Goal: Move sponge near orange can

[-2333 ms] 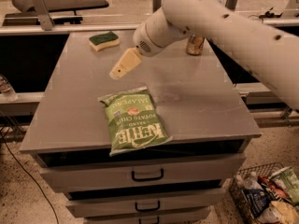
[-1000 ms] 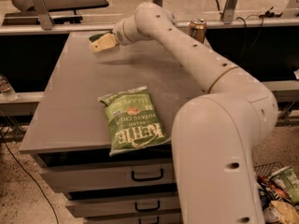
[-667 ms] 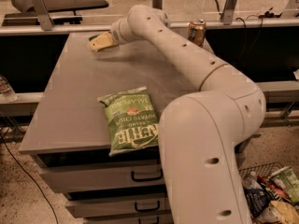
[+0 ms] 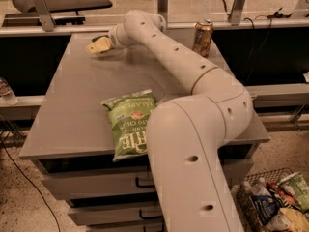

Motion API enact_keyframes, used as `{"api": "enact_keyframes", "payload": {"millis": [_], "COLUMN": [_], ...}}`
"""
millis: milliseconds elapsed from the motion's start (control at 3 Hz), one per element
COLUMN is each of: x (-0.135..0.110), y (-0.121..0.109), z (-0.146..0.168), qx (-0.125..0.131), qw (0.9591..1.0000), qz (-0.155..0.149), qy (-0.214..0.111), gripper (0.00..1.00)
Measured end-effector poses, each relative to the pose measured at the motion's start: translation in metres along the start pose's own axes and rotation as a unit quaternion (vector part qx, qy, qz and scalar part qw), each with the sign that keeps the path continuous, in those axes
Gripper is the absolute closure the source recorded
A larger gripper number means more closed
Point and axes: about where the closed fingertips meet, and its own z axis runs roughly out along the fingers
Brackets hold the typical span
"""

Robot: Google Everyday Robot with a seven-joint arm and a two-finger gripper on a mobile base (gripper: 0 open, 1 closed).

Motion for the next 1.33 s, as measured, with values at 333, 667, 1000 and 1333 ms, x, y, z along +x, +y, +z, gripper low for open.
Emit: {"api": "enact_keyframes", "payload": {"millis": [333, 667, 1000, 1333], "x": [-0.001, -0.009, -0.024, -0.036], "y": [0.004, 0.005, 0.007, 0.015], "z": [0.01, 0.006, -0.013, -0.066], "qx": [-0.004, -0.006, -0.005, -0.02], "qw": [1.0, 0.9999, 0.9978, 0.992], "qz": [0.003, -0.015, -0.065, -0.124], "qy": [0.001, -0.004, -0.008, -0.016], "gripper": [0.18, 0.41, 0.64, 0.95]}}
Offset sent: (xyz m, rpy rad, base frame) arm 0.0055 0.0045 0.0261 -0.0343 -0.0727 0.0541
